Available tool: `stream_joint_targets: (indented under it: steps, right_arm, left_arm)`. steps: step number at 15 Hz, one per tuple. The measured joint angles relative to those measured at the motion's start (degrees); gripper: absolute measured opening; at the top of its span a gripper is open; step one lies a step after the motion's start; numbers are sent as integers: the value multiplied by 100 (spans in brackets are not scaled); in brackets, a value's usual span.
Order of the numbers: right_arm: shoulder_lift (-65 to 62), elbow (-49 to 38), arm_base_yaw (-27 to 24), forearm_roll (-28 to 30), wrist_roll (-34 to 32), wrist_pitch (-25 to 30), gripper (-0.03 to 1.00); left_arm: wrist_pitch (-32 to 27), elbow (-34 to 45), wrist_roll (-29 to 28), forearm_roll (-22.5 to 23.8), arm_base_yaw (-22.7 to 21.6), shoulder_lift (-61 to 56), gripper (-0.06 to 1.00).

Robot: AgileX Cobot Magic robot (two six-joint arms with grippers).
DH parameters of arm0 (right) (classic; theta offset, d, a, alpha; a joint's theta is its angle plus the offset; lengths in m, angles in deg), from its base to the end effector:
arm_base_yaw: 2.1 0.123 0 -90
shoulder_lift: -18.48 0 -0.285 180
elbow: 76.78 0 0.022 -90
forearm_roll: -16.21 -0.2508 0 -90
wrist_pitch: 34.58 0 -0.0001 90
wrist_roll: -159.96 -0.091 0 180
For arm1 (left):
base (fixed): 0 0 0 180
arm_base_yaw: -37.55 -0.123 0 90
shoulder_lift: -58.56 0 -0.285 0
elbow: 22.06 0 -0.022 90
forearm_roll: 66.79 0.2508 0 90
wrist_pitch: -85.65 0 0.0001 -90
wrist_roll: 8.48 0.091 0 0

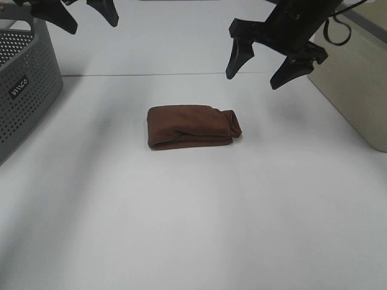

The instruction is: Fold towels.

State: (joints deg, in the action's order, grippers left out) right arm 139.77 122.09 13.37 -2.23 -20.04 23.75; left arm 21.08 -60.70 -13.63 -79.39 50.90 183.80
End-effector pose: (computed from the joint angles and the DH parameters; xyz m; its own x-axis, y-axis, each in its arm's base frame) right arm 0.4064 0.1379 0.2520 -0.9486 -0.0902 -0.3034 -0.1875 0.9324 0.3089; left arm 0.4407 -0.1230 0.3148 -0.8924 0.0259 -0.4504 0.1585 0.9527 -0.2592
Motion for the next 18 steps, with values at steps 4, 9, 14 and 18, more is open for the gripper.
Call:
stream_joint_targets:
  steps: [4, 9, 14, 18]
  right_arm:
    - [-831, -17, 0, 728, -235, 1043, 84]
    - [-2355, -1409, 0, 1031, -252, 1083, 84]
    - [-4389, -3272, 0, 1238, -252, 1129, 84]
    - [-6434, -4664, 0, 1249, -132, 1129, 84]
  left_arm:
    - [-493, 6, -6, 1261, 441, -647, 74]
    - [-487, 1547, -132, 1627, 831, -2154, 74]
    - [-504, 3902, -241, 1627, 877, -4223, 74]
    - [-487, 5838, -252, 1627, 877, -6446, 74]
